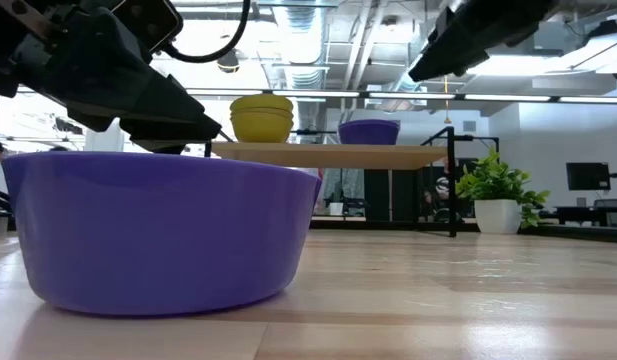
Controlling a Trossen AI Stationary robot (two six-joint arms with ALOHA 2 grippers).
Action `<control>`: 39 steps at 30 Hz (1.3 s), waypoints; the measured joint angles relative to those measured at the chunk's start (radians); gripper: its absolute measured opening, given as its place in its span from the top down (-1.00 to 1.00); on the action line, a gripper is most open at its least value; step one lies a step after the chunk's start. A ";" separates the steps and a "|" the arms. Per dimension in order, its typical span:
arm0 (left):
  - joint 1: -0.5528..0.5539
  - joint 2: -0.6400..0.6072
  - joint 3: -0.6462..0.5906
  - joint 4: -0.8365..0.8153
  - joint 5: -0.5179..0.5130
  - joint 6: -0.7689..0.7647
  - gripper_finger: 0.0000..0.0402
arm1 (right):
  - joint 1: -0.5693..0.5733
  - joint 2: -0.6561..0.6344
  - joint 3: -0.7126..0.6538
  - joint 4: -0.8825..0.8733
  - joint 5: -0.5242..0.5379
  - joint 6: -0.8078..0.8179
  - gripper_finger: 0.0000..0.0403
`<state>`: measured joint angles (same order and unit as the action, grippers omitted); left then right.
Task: Pick & Place Mini bowls
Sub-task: Stack the blue bowl on top of the stacked blue bowls on the shelf
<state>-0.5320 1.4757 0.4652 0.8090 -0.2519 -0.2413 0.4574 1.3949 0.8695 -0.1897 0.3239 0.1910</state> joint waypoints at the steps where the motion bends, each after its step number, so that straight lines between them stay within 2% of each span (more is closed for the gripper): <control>1: 0.000 0.000 0.000 -0.001 0.000 -0.001 0.35 | 0.005 0.000 -0.017 0.042 0.000 0.004 0.41; 8: -0.004 0.000 0.000 -0.044 0.019 -0.031 0.35 | 0.036 0.000 -0.155 0.299 0.084 0.019 0.41; 11: -0.011 0.000 0.010 -0.069 0.025 -0.033 0.34 | 0.046 0.009 -0.237 0.460 0.123 0.020 0.41; 15: -0.022 0.000 0.063 -0.176 0.022 -0.034 0.34 | 0.047 0.066 -0.341 0.682 0.125 0.021 0.41; 19: -0.035 0.000 0.100 -0.256 0.015 -0.056 0.34 | 0.042 0.156 -0.381 0.809 0.127 0.021 0.41; 30: -0.045 0.002 0.127 -0.327 -0.017 -0.056 0.34 | 0.022 0.322 -0.335 0.886 0.120 0.021 0.41; 39: -0.003 0.039 0.127 -0.329 -0.030 -0.079 0.34 | 0.017 0.319 -0.323 0.886 0.120 0.020 0.41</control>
<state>-0.5345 1.5150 0.5919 0.4801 -0.2822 -0.3199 0.4744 1.7142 0.5468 0.6958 0.4442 0.2108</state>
